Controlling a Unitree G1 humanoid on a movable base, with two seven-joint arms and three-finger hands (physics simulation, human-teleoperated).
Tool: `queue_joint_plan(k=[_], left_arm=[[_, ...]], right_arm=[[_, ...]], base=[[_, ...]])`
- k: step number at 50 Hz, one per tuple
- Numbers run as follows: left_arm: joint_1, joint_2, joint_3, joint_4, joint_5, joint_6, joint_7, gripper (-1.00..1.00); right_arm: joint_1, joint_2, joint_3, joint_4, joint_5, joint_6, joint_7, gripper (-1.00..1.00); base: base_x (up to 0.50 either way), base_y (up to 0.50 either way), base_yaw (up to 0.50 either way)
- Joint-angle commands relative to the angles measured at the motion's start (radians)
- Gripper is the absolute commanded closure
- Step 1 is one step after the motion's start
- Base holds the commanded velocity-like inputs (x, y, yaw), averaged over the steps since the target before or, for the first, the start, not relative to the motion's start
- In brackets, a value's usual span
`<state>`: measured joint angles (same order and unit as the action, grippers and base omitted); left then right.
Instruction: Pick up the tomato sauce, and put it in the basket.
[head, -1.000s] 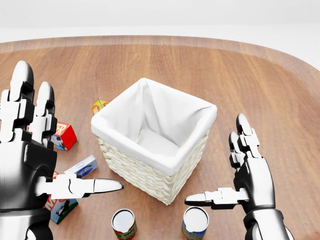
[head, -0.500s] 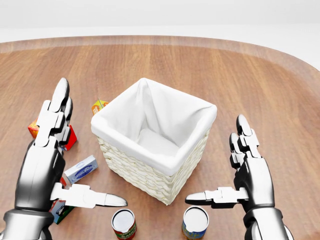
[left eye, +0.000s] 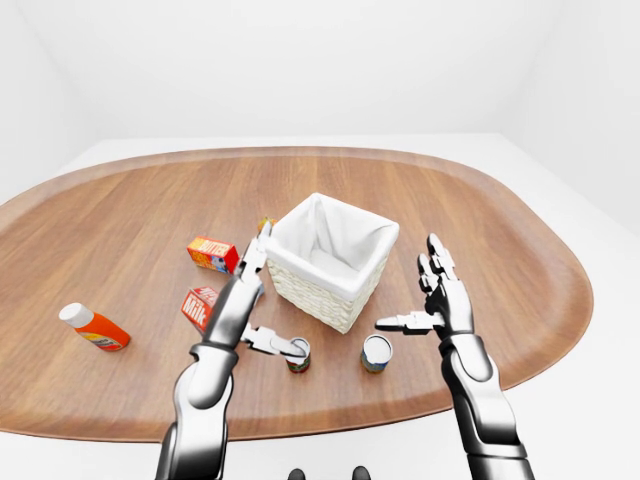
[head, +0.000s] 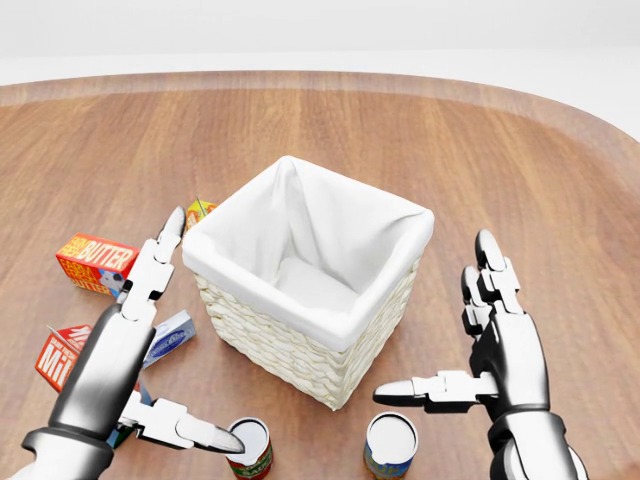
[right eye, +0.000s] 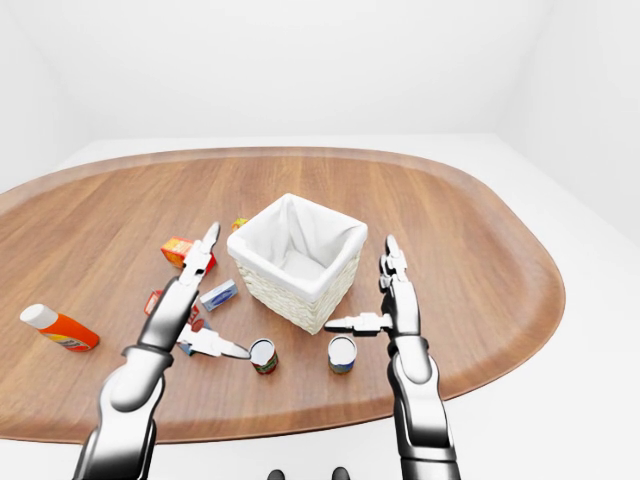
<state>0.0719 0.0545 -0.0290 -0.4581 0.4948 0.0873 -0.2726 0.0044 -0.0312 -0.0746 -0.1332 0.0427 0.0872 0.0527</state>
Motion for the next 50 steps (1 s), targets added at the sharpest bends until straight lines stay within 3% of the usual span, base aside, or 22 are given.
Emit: queue_joint_plan(k=[1,50], left_arm=[[0.017,-0.003,-0.005,0.007,0.069,0.0,-0.017,-1.0],[0.032,-0.001,-0.031,0.161,0.204,0.0,0.046,-1.0]], right_arm=[[-0.001,0.001,0.003,0.022,-0.003,-0.007,-0.001,-1.0],[-0.008,0.0,0.003,0.036,-0.002,-0.009,-0.004,-1.0]], base=[[0.0,0.0,0.0],[0.0,0.0,0.0]])
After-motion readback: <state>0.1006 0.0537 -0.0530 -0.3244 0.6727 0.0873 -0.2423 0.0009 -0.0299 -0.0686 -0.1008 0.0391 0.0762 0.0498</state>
